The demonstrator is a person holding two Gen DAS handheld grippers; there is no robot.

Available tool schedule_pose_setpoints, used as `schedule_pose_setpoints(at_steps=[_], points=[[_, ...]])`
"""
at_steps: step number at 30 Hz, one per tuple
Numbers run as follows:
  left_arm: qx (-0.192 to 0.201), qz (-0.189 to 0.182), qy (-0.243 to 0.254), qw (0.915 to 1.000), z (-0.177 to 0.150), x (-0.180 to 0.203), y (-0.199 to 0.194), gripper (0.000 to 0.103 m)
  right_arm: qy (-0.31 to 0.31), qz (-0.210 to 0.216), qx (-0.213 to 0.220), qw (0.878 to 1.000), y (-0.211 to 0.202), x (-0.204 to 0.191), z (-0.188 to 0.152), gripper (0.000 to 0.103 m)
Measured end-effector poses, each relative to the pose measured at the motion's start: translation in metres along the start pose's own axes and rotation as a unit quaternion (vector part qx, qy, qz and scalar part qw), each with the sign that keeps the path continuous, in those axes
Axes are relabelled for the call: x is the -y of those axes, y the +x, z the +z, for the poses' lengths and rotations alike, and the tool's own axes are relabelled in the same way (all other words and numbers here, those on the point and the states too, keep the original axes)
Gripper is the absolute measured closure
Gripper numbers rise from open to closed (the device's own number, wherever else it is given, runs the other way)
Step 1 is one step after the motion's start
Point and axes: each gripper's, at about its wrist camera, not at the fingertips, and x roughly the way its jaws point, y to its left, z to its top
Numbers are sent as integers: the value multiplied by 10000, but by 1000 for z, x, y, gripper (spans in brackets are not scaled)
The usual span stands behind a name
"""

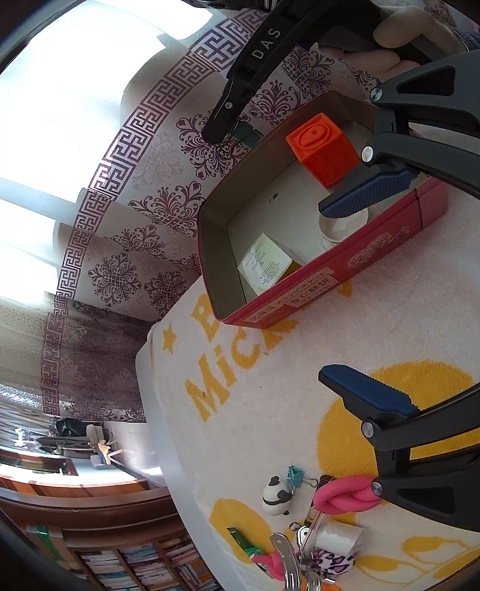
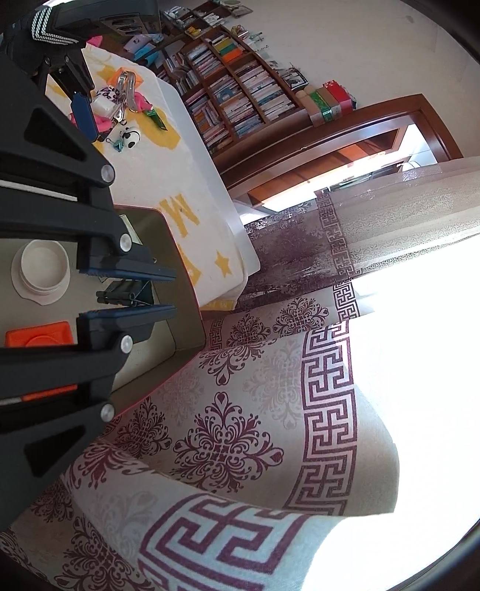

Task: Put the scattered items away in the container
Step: 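Open the left tool to drop the cup while the right tool releases the clip into the box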

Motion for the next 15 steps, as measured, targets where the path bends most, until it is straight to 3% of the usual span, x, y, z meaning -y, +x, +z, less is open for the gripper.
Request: schedule_pose_setpoints(at_steps=[5,6,9,10,15], points=[[-38,32,-91,9999,-2,-9,0,19,44,-53,-94,9999,5,1,-1,88],[-48,39,-121,9999,-3,-11,1,19,56,-53,-108,9999,5,1,-2,85],[-74,41,-210,9997,-4,-17,1,19,150,-17,-90,9998,3,2,-4,57],[-79,47,-236,9997,-5,-19,0,19,162,-33,-61,9998,2,1,-4,53],[-61,78,-343,9994,-7,-28,-3,19,143,1,-37,9999,-3,-6,-6,53]])
